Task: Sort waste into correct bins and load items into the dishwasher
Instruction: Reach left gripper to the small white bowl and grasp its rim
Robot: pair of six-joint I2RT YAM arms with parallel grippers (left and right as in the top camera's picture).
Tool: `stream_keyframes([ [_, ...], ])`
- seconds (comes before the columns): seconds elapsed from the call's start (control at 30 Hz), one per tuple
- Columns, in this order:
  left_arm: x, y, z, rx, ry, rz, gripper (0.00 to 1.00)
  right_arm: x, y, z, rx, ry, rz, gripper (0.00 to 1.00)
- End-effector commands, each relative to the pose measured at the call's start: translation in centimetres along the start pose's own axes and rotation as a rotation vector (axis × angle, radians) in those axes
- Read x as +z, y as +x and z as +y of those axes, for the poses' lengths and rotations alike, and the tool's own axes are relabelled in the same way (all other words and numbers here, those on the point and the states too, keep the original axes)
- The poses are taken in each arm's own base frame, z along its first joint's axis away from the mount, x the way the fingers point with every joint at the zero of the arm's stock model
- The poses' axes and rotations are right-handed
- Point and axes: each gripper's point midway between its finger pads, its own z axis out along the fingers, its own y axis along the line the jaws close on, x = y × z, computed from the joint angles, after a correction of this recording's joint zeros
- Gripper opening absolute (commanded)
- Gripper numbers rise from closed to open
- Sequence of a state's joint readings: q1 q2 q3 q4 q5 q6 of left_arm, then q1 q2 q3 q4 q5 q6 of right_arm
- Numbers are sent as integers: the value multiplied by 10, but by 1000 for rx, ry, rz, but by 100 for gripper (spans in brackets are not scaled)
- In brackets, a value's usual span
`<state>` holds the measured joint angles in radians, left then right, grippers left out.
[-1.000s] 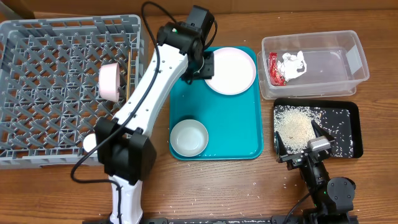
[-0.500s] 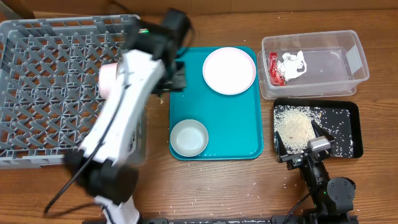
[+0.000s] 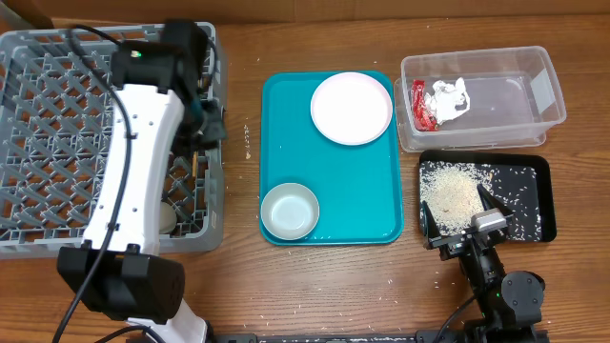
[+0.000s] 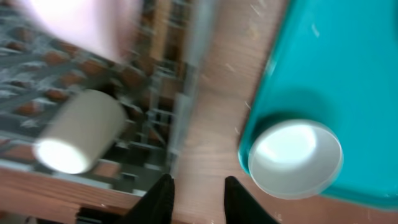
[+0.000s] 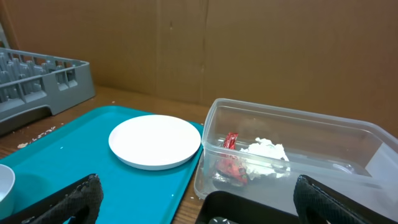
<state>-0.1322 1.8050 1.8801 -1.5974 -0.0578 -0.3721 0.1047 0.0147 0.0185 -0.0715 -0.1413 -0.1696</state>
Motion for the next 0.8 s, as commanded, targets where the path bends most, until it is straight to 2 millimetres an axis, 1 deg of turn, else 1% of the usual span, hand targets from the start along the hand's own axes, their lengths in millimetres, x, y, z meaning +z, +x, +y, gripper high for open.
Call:
stream_keyframes([
  [0.0,10,31,-32,182,116,80,33,0,2,-2,-4,11,-2,100],
  [0.07,25,43,-34,199,105,112,35,0,2,-2,-4,11,-2,100],
  [0.13,46,54,-34,205,103,145,36,0,2,-2,-4,11,-2,100],
  [0.3,99,71,-39,275,121,189,41,0,2,-2,-4,11,-2,100],
  [0.47,135,83,-46,320,140,186,44,0,2,-2,-4,11,-2,100],
  [0.53,143,89,-53,349,181,192,43,0,2,-2,-4,11,-2,100],
  [0.6,147,94,-58,364,211,197,42,0,2,-2,-4,11,-2,100],
  [0.67,147,94,-59,364,214,195,40,0,2,-2,-4,11,-2,100],
  [0.77,148,92,-60,365,219,185,41,0,2,-2,-4,11,-2,100],
])
